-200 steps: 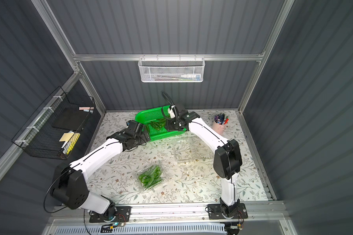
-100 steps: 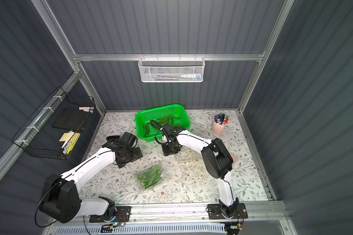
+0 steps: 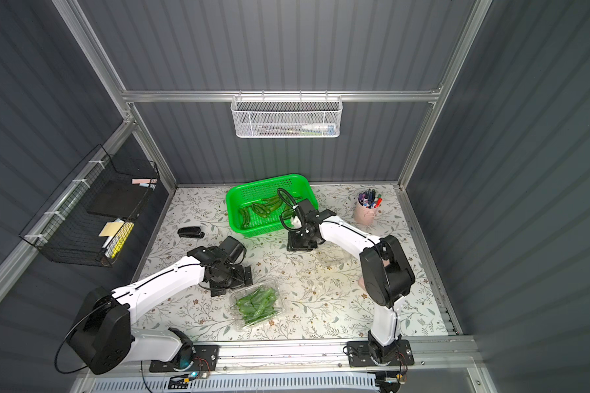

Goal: Take small green peppers out of containers
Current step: Move the packing box to the center of the board.

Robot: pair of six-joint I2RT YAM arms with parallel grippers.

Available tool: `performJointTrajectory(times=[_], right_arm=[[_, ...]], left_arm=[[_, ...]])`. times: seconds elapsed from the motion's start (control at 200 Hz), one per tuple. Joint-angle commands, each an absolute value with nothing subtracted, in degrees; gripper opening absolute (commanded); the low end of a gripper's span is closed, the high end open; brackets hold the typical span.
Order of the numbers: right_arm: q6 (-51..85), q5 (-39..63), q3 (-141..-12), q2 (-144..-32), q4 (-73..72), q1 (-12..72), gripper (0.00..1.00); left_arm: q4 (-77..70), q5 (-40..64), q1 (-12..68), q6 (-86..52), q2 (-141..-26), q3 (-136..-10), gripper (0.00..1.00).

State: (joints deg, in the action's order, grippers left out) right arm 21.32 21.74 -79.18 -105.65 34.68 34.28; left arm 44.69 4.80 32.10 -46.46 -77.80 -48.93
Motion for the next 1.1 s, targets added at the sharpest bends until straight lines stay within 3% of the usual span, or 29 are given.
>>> performJointTrajectory(times=[0.0,0.27,0.37,0.615,0.805,0.946,1.096], right_arm=[[13.0,32.2,-75.9,-103.8,35.3,36.4,0.42],[6.2,35.8,-65.9,-95.4,38.9,40.4,0.46],[5.2,36.2,-62.8,-94.3,39.0,42.2,0.53],[1.7,39.8,-65.6,-99.6,40.7,42.5,0.62],[0.1,44.6,-68.3,-104.9,39.3,42.8,0.63],[0.0,45.1,-70.3,-107.1,39.3,43.5,0.62],[0.4,43.7,-71.1,-107.0,38.8,43.5,0.61]], left_arm=[[42.2,8.4,32.1,-45.3,-75.9,-47.9,0.99],[42.6,3.9,32.0,-50.8,-64.8,-45.9,0.99],[46.1,3.0,32.0,-53.5,-59.7,-43.9,0.99],[41.8,18.8,32.0,-53.3,-54.6,-34.0,0.99],[36.9,26.8,32.0,-53.6,-50.6,-29.1,0.99],[24.1,31.3,32.0,-55.6,-52.1,-26.3,0.99],[24.9,31.1,32.0,-44.9,-61.6,-34.7,0.99]])
